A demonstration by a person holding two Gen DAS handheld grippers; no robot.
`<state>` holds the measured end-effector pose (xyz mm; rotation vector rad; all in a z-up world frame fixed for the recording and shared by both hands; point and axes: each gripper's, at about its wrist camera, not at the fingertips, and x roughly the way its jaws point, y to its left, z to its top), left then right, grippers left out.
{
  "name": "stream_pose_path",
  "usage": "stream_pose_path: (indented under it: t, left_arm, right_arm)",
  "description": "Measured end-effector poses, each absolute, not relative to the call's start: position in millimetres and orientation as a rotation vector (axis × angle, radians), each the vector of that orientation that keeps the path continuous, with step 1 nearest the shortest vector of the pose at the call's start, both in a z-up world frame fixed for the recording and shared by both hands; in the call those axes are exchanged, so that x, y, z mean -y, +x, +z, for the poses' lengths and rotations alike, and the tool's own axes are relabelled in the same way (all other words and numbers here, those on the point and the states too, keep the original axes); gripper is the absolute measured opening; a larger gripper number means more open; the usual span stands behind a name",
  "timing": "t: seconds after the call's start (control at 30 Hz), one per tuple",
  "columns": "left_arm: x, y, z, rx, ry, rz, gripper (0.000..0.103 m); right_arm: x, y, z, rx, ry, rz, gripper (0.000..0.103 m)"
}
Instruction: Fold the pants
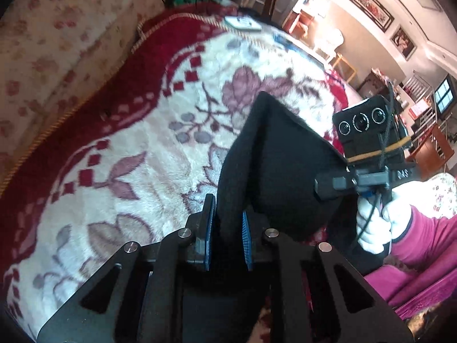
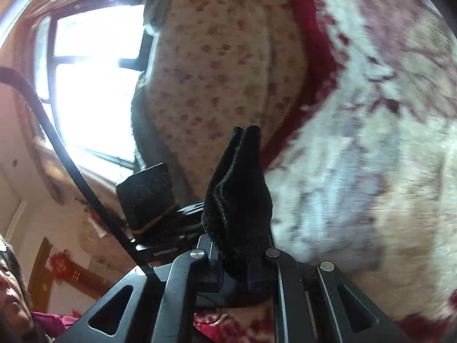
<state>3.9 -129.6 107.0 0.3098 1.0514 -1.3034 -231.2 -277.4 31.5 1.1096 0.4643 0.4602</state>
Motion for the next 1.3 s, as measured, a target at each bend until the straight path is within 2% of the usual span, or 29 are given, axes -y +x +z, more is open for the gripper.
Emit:
stream_pose_path:
  t: [0.3, 0.53, 0.77, 1.03, 1.13, 1.23, 1.3]
  left_arm:
    - [57.2, -14.2, 145.4, -0.951, 0.224, -1.224, 0.015]
    - [-21.2, -23.2, 156.5, -0.910, 0.136, -1.118, 0.015]
    - [-98.4, -23.0, 120.3, -0.966, 0.018, -0.945, 0.015]
    - [-185.8, -14.7, 73.3, -1.054, -0.166, -0.701, 0.015]
    - [-207.6, -18.5, 77.0, -1.025, -0.204, -0.652, 0.015]
    - [-217.7, -25.1, 85.7, -0.996, -0.241, -0.649, 0.015]
    - [-217.1, -29.3, 92.1, -0.976, -0.236, -0.655, 0.015]
  right_arm:
    - [208.0, -200.9, 84.5, -0.493, 0.991, 0.646, 0.010]
    - [139.8, -173.9, 98.0, -0.561, 0.941, 0.788, 0.010]
    - [67.0, -136.7, 77.5, -0.701, 0.907, 0.878, 0.010]
    - [-5.1, -81.9, 8.6, -0.928, 0.845, 0.839, 0.011]
    - [-20.7, -70.0, -1.8, -0.970, 0.803, 0.781, 0.015]
    - [-25.4, -67.1, 8.3, -0.970, 0.804, 0.811, 0.032]
    - [-20.0, -67.7, 11.1, -0.968, 0.851, 0.831, 0.034]
